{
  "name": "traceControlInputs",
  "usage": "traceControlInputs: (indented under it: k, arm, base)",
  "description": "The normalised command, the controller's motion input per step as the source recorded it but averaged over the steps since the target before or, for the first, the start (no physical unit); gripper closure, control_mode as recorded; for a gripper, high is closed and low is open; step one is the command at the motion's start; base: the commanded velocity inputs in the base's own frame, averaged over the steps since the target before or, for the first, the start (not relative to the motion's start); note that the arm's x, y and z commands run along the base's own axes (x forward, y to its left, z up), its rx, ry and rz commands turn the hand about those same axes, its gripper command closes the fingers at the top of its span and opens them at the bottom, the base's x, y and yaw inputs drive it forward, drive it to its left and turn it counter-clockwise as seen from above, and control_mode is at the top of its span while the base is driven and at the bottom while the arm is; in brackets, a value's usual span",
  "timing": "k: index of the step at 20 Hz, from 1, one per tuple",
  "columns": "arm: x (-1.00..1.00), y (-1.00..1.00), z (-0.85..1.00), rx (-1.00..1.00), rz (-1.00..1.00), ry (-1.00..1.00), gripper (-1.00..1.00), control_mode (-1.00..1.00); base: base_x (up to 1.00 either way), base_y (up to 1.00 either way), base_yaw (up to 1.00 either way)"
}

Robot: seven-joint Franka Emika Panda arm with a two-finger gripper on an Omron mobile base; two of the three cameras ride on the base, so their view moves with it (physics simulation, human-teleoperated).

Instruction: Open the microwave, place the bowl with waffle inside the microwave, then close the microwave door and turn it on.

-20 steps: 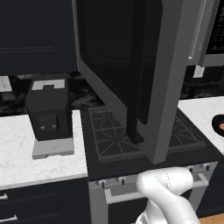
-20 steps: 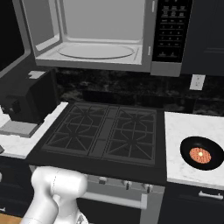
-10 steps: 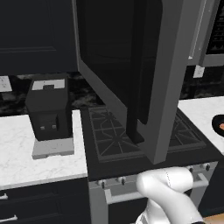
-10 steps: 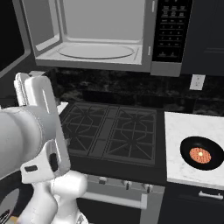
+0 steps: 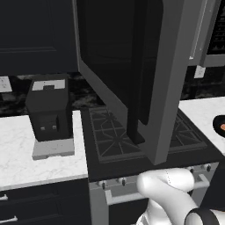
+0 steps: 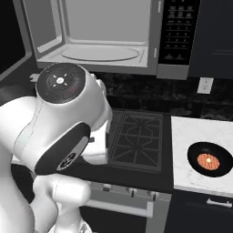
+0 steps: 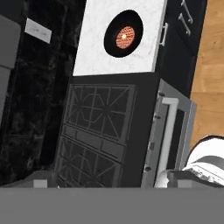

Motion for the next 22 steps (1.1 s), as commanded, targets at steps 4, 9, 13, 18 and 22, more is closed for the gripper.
traceControlInputs:
  k: [4, 9, 13, 18, 22]
  arm:
    - [0.49, -0.76, -0.49, 0.04, -0.10, 0.21, -1.00, -1.00]
    - [0.30, -0.86, -0.29, 0.13, -0.05, 0.21, -1.00, -1.00]
    - [0.21, -0.76, -0.23, 0.07, -0.05, 0.18, -1.00, -1.00]
    - [0.14, -0.48, -0.52, 0.00, -0.13, 0.06, -1.00, -1.00]
    - [0.14, -0.65, -0.61, 0.00, -0.10, 0.06, -1.00, -1.00]
  base:
    - [0.00, 0.00, 0.00]
    - [0.00, 0.00, 0.00]
    - [0.00, 0.00, 0.00]
    - [0.00, 0.00, 0.00]
    - [0.00, 0.00, 0.00]
